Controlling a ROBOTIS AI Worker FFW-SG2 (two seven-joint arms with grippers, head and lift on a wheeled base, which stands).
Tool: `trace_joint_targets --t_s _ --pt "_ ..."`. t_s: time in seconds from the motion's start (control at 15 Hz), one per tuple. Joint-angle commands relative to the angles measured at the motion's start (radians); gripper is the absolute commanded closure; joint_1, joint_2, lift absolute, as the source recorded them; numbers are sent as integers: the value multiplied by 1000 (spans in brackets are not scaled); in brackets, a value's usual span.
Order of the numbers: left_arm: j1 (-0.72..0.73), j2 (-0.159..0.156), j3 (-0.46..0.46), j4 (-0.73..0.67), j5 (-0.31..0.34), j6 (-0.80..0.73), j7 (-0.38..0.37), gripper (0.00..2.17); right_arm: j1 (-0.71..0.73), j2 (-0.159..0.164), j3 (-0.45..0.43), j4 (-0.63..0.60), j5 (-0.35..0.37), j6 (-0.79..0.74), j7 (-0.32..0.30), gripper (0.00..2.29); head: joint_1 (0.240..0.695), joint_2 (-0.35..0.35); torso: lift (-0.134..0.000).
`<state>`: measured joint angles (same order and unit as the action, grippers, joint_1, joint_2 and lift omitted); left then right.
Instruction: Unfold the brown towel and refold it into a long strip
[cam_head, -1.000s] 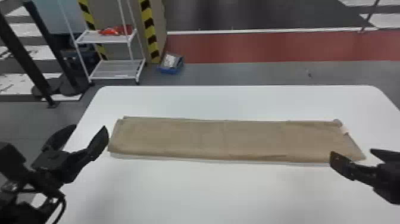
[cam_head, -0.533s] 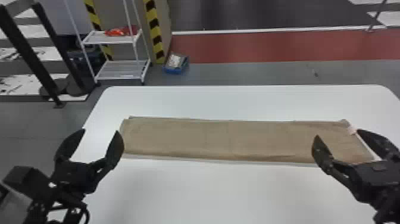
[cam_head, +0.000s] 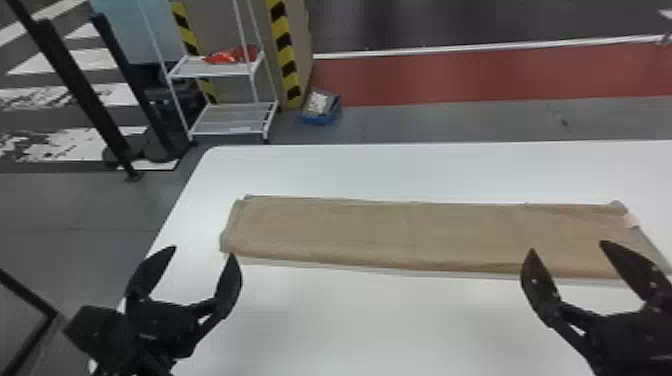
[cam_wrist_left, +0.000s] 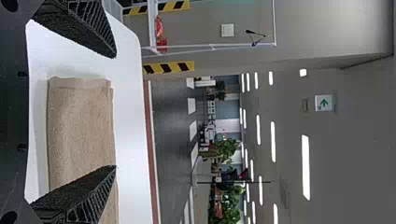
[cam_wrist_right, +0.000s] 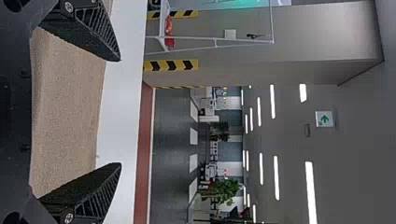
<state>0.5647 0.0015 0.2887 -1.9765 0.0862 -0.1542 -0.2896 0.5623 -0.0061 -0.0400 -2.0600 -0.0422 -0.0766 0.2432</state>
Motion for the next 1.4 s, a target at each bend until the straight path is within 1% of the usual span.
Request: trace_joint_targets --t_s 0.0,0.13,0.33,0.8,0.93,1.33 --pt "7 -4 -3 -13 -5 19 7 26 7 7 5 1 -10 -1 -2 83 695 171 -123" --pt "3 -4 -10 -13 -5 25 30 26 8 7 9 -2 -8 2 -16 83 695 174 -123" --pt "-3 -4 -13 -13 -5 25 30 26 7 7 11 -3 -8 27 -50 83 695 173 -123" --pt "-28 -4 -36 -9 -22 65 30 26 7 7 26 -5 2 45 -53 83 695 166 -123" --pt "-28 -4 -39 -9 -22 65 44 29 8 7 31 -6 2 45 -55 83 695 159 -123" --pt "-23 -4 -43 -10 -23 65 52 29 7 7 35 -6 4 45 -78 83 695 159 -123"
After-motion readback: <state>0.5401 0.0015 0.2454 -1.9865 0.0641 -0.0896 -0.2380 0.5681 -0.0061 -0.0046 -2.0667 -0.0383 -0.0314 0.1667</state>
